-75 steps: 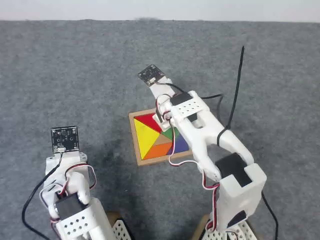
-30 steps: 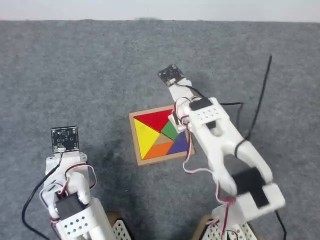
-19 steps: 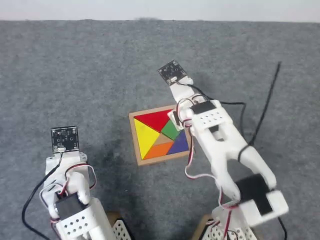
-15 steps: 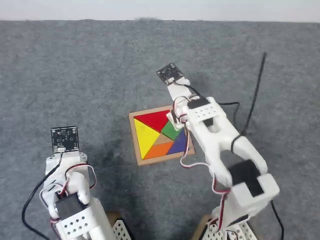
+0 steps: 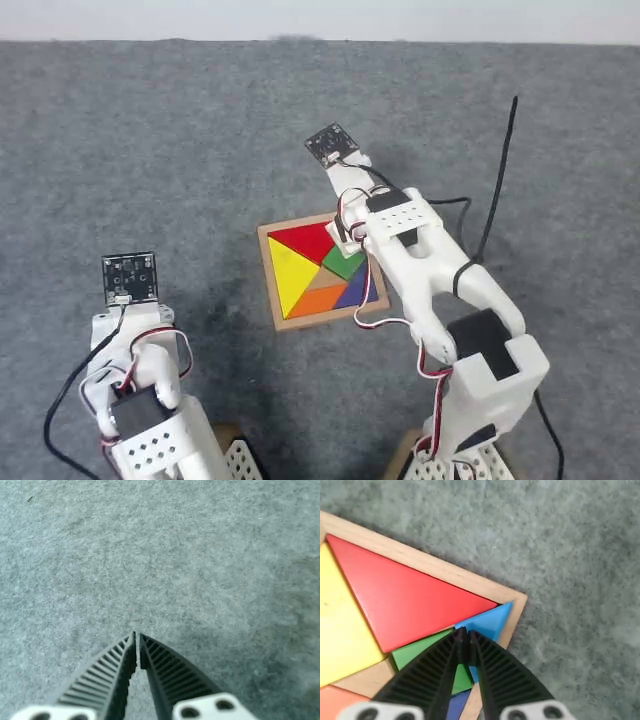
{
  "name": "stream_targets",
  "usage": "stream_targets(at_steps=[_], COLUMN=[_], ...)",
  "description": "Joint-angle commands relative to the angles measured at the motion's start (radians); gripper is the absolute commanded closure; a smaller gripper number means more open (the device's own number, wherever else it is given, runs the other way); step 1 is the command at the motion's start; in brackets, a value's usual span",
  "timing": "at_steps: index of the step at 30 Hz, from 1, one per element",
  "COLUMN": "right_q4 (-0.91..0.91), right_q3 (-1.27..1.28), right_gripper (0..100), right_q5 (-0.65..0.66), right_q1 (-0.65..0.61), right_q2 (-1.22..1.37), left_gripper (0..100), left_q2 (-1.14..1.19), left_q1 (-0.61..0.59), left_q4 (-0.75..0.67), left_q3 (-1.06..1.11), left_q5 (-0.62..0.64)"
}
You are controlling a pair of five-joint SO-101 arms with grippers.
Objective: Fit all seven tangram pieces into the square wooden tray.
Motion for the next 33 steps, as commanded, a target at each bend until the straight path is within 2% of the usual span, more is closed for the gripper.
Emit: stream_targets(at_steps=[1, 5, 13, 20, 25, 29, 33], right_q4=[0.010, 0.008, -0.031, 0.002, 0.005, 0.027, 0.027], right_q3=[0.002, 0.048, 0.002, -0.044, -0.046, -0.014, 0.144], right_gripper=[99.1, 99.1, 99.2, 99.2, 99.2, 99.2, 99.2], right_q5=[-0.015, -0.015, -0.006, -0.006, -0.011, -0.035, -0.057], right_q1=[0.025, 0.044, 0.077, -0.013, -0.015, 0.005, 0.015], right_q2=[-0.165, -0.232, -0.042, 0.031, 0.027, -0.093, -0.374], left_gripper=[98, 98, 98, 98, 98, 98, 98], left_q2=[-0.015, -0.015, -0.015, -0.015, -0.015, -0.015, -0.015], left_q1=[0.000, 0.000, 0.000, 0.000, 0.000, 0.000, 0.000], left_q4=[0.003, 0.003, 0.003, 0.003, 0.003, 0.003, 0.003], left_q3=[-0.008, -0.008, -0.008, -0.008, -0.008, -0.008, -0.008], left_q5=[-0.011, -0.011, -0.011, -0.011, -0.011, -0.011, -0.011])
